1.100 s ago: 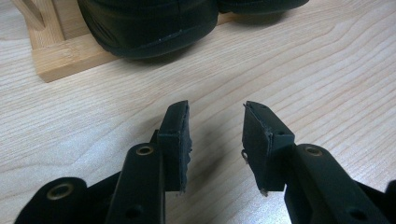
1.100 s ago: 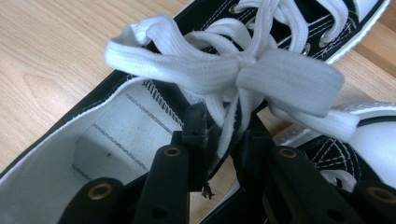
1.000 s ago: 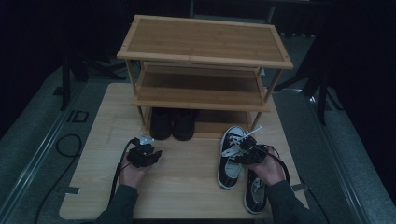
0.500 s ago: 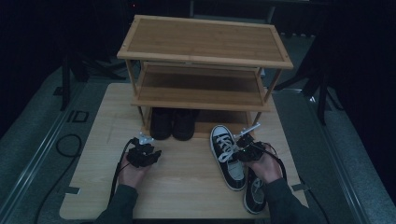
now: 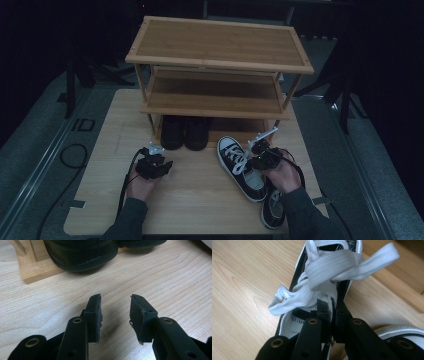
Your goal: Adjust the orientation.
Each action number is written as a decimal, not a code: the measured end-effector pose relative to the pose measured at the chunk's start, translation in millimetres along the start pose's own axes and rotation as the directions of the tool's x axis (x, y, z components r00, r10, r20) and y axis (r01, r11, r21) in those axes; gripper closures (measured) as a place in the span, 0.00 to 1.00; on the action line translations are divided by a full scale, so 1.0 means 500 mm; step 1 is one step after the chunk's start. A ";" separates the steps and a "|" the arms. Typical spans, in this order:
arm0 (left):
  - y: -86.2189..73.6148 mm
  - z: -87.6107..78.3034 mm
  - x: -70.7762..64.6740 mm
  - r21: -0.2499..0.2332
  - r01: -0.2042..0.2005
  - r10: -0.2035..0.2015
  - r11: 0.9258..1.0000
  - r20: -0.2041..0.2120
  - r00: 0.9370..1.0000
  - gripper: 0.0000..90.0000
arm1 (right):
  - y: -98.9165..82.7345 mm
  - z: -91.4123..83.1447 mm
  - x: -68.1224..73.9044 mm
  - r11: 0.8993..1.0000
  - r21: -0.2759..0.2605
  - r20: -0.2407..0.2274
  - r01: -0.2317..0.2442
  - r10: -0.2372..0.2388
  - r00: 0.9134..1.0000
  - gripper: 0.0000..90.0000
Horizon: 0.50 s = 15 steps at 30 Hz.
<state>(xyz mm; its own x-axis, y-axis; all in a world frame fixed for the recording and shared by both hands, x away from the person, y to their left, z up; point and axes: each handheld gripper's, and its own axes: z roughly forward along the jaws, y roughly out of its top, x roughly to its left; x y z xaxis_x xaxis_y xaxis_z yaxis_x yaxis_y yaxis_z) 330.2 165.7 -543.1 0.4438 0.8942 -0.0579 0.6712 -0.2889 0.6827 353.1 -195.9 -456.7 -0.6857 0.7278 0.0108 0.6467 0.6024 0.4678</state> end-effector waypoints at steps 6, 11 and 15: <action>0.000 0.001 0.000 0.001 -0.001 0.001 1.000 0.001 1.000 0.68 | 0.013 -0.024 0.002 1.000 -0.025 0.011 0.013 -0.013 1.000 0.96; 0.000 0.003 -0.002 0.003 -0.004 0.004 1.000 0.003 1.000 0.68 | 0.020 -0.043 0.000 0.999 -0.051 0.013 0.018 -0.017 1.000 0.96; 0.000 0.004 -0.001 0.003 -0.002 0.002 1.000 0.003 1.000 0.68 | 0.024 -0.052 -0.006 0.998 -0.064 0.001 0.023 -0.023 1.000 0.96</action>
<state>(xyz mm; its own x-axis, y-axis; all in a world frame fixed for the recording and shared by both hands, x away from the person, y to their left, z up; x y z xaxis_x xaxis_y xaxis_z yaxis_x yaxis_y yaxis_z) 330.9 164.4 -544.6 0.4467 0.8927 -0.0587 0.6724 -0.2918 0.6803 354.0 -199.4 -428.1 -0.7001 0.7140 -0.0012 0.6080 0.5971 0.5233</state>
